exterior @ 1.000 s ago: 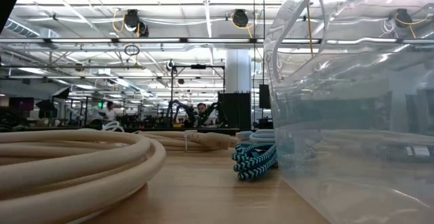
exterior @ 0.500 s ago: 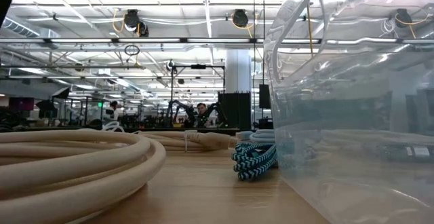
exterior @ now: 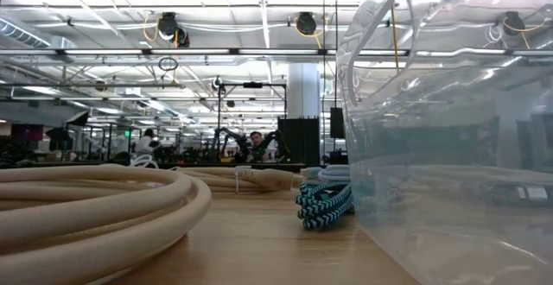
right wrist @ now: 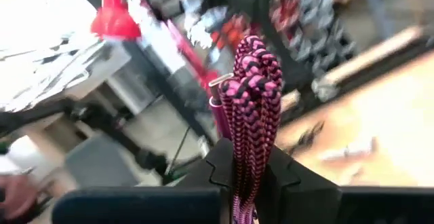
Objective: Pick & Place USB Port
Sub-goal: Put the pink charger cable into the transparent bin
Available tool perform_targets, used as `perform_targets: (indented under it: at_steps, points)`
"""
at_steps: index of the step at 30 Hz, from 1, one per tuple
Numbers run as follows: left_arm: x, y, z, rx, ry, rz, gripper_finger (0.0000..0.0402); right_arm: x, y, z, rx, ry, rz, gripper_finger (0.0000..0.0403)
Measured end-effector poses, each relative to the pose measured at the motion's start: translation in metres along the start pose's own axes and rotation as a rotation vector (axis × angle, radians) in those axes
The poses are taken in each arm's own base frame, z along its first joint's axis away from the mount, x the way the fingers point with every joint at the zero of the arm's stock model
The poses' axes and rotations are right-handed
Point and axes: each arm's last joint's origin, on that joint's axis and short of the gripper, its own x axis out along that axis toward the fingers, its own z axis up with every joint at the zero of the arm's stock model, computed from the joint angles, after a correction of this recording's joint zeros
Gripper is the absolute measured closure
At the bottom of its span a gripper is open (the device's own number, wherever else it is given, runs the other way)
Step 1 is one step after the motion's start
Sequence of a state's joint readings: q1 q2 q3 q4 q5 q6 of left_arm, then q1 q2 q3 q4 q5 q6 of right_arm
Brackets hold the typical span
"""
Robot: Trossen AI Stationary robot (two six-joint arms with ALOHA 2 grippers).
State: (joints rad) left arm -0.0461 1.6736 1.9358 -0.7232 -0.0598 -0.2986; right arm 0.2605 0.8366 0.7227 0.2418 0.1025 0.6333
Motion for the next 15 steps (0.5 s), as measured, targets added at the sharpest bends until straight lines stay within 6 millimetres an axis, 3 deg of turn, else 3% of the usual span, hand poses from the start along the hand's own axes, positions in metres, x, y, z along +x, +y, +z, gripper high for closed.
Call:
perform_targets:
  at_steps: [5, 15]
  points:
    - [-0.011, 0.001, -0.003, -0.013, 0.033, 0.037, 0.0355, 0.009, 0.007, -0.017, 0.095, 0.116, 0.060, 0.0386]
    - [-0.004, -0.010, -0.022, 0.022, 0.180, 0.049, 0.0355, 0.027, 0.037, -0.053, 0.192, 0.231, 0.043, 0.0385]
